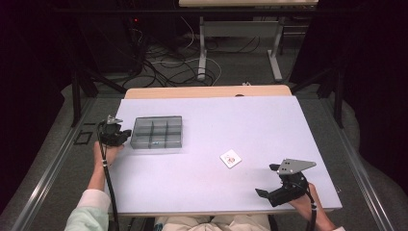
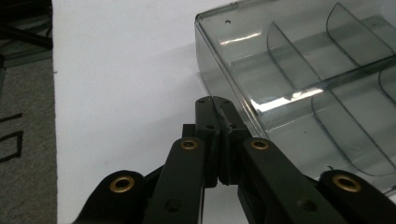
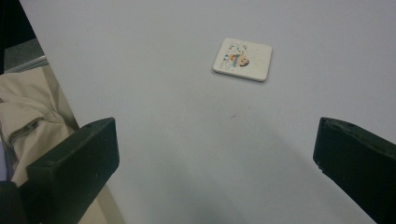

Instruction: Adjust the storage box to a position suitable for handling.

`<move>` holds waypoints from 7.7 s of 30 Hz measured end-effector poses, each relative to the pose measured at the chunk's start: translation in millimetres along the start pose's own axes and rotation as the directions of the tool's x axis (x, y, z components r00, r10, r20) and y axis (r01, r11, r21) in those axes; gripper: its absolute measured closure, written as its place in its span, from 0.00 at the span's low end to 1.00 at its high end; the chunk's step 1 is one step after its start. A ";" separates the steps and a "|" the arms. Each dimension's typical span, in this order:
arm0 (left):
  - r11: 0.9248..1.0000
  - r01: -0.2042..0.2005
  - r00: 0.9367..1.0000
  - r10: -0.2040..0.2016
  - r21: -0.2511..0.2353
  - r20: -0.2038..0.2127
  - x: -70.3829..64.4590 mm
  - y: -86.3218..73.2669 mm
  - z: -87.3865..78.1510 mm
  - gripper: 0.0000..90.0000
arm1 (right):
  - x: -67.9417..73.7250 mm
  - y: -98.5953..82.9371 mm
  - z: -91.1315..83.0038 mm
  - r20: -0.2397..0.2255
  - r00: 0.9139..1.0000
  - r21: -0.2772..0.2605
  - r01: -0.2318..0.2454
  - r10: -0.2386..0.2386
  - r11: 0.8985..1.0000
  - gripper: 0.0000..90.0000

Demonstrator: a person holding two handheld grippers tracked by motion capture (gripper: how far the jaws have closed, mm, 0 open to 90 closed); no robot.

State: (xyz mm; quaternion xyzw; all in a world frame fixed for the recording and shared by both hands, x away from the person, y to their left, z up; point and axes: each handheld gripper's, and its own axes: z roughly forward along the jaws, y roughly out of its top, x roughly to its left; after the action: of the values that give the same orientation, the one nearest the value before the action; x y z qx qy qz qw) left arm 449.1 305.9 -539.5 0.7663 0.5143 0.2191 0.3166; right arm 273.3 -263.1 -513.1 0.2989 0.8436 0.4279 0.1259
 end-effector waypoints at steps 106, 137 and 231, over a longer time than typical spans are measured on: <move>0.989 -0.151 0.974 0.149 0.000 0.171 -80.0 29.1 36.0 1.00 | 0.4 0.2 2.3 0.000 1.000 0.003 0.007 -0.007 1.000 0.00; 0.979 -0.200 0.957 0.201 -0.025 0.210 -127.1 46.1 55.0 1.00 | -0.2 0.0 2.2 0.000 1.000 0.011 0.005 -0.005 1.000 0.00; 0.959 -0.282 0.952 0.277 0.020 0.129 -167.9 -23.9 -50.1 0.00 | -0.4 -0.9 1.8 0.002 1.000 0.015 -0.001 0.001 1.000 0.00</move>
State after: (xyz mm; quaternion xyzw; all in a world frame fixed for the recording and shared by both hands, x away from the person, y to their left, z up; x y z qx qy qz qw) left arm 337.5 169.7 -523.0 0.8495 0.3840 0.2034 0.2991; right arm 274.1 -262.6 -514.9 0.3005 0.8466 0.4213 0.1241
